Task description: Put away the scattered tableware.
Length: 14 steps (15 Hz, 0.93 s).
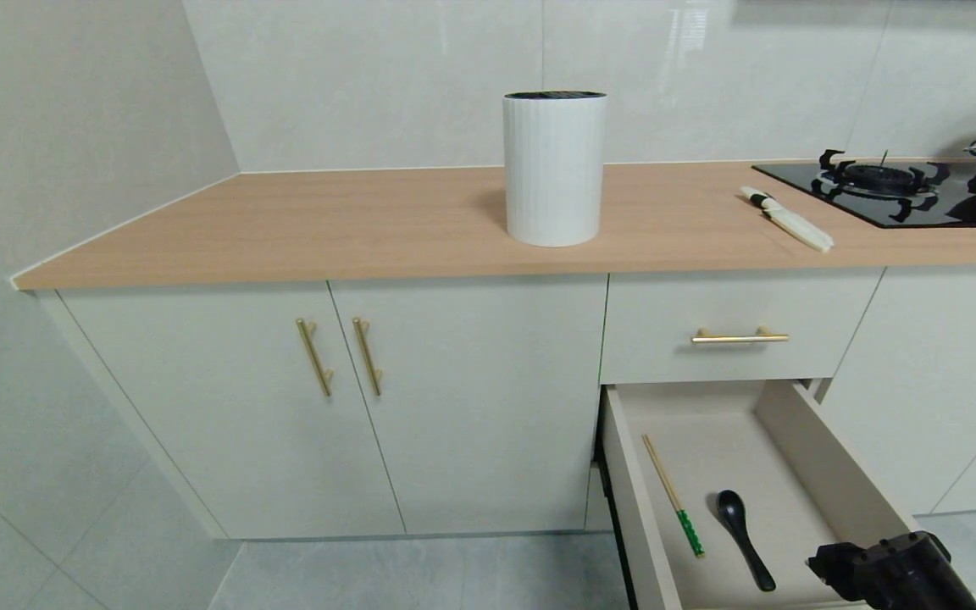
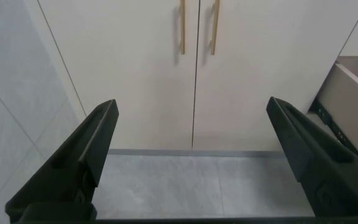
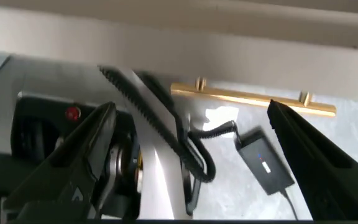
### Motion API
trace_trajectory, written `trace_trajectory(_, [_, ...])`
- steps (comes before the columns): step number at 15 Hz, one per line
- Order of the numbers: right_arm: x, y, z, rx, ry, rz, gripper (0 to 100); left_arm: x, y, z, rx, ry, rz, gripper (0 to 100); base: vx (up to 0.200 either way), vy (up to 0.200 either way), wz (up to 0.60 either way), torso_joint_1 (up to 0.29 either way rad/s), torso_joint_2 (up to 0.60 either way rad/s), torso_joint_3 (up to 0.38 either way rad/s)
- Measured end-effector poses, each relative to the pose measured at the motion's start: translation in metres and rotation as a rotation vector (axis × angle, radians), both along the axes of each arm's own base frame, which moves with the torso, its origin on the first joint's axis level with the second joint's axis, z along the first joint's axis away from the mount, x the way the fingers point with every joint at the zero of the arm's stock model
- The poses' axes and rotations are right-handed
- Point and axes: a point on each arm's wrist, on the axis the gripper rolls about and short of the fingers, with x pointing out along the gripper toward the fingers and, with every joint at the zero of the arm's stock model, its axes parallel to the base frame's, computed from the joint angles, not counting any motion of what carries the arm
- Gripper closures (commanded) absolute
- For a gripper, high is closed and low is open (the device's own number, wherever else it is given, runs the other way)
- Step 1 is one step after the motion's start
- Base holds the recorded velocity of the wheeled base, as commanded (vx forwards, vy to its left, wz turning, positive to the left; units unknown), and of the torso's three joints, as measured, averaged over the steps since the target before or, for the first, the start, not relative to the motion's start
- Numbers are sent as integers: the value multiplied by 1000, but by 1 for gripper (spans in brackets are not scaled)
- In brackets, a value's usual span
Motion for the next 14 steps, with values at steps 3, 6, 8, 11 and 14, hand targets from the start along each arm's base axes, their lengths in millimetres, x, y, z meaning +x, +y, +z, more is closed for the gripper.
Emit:
trace_trajectory(3, [6, 2, -4, 4, -32, -34, 0, 0, 0, 0, 0, 0, 0, 0, 0, 0, 0, 0, 0, 0])
trace_trajectory(6, [10, 3, -4, 18, -64, -40, 0, 0, 0, 0, 0, 0, 0, 0, 0, 0, 0, 0, 0, 0])
trace_trajectory(8, [12, 4, -4, 26, -82, -40, 0, 0, 0, 0, 0, 0, 0, 0, 0, 0, 0, 0, 0, 0])
trace_trajectory(11, [15, 5, -3, 30, -118, -45, 0, 0, 0, 0, 0, 0, 0, 0, 0, 0, 0, 0, 0, 0])
trace_trajectory(14, [25, 8, -1, 45, -214, -61, 0, 0, 0, 0, 0, 1, 0, 0, 0, 0, 0, 0, 0, 0])
